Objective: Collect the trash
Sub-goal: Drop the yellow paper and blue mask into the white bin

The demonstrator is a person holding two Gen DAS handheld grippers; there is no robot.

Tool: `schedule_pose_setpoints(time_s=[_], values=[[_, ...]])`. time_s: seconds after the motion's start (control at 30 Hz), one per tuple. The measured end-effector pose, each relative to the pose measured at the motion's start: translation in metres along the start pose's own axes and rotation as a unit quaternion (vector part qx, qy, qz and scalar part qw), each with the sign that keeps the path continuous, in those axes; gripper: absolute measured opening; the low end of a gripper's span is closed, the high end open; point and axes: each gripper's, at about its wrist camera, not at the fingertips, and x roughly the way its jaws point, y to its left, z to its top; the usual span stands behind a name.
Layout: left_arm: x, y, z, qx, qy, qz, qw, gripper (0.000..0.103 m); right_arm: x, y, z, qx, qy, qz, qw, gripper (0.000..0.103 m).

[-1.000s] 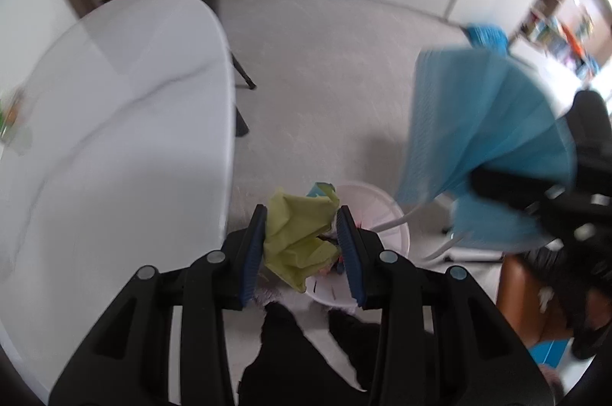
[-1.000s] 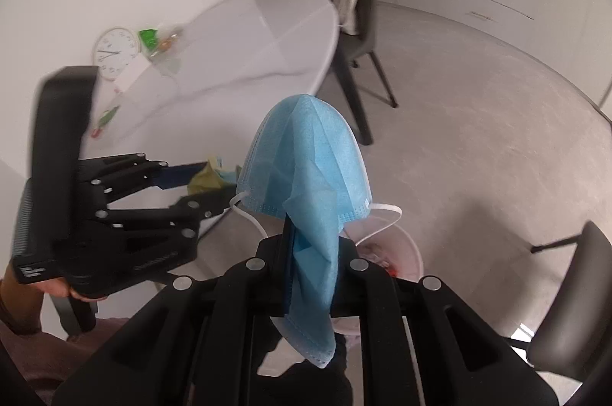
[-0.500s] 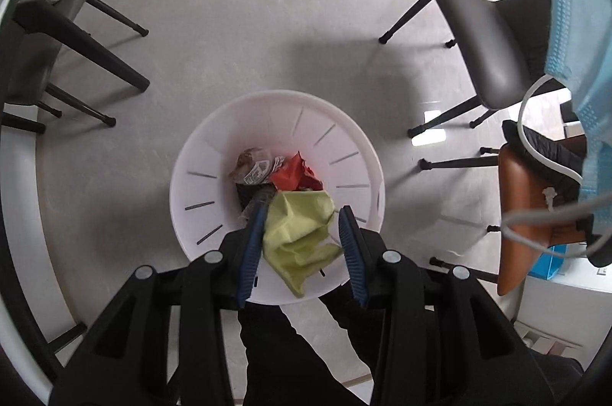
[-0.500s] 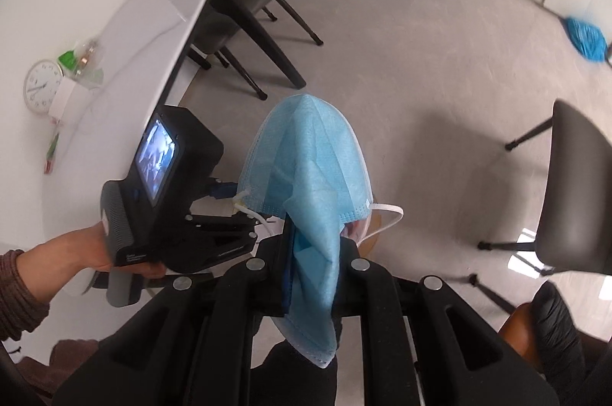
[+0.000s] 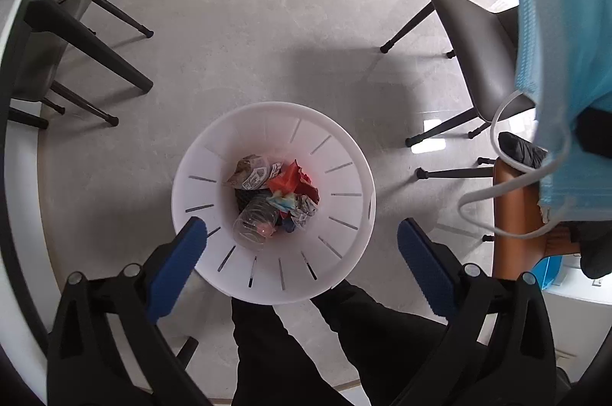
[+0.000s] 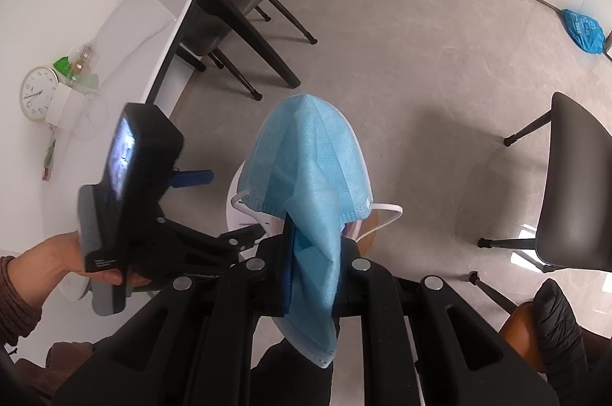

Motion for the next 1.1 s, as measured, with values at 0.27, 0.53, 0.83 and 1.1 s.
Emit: schedule_pose_setpoints(time_s=[0.27,0.53,0.83,1.1], values=[[-0.041,0.0,0.001,-0.014,-0.032,0.014,0.9993,0.095,0.012,0.0,0.003,-0.011,0.007,-0.01,1.0,0.015],[-0.125,0.013,-0.016,-0.059,-0.089,0.064,0.9922,0.095,0.044,0.018,0.001,-0.049,0.016,-0.007,0.999,0.015],[-0.171,0.053,-0.068,-0.166,-0.094,0.131,0.9728,0.095,0.146,0.051,-0.017,-0.122,0.068,-0.034,0.99,0.018],[-0.185,0.069,-0.087,-0.21,-0.097,0.143,0.9624,0.095,0.226,0.065,-0.034,-0.121,0.115,-0.067,0.984,0.073]])
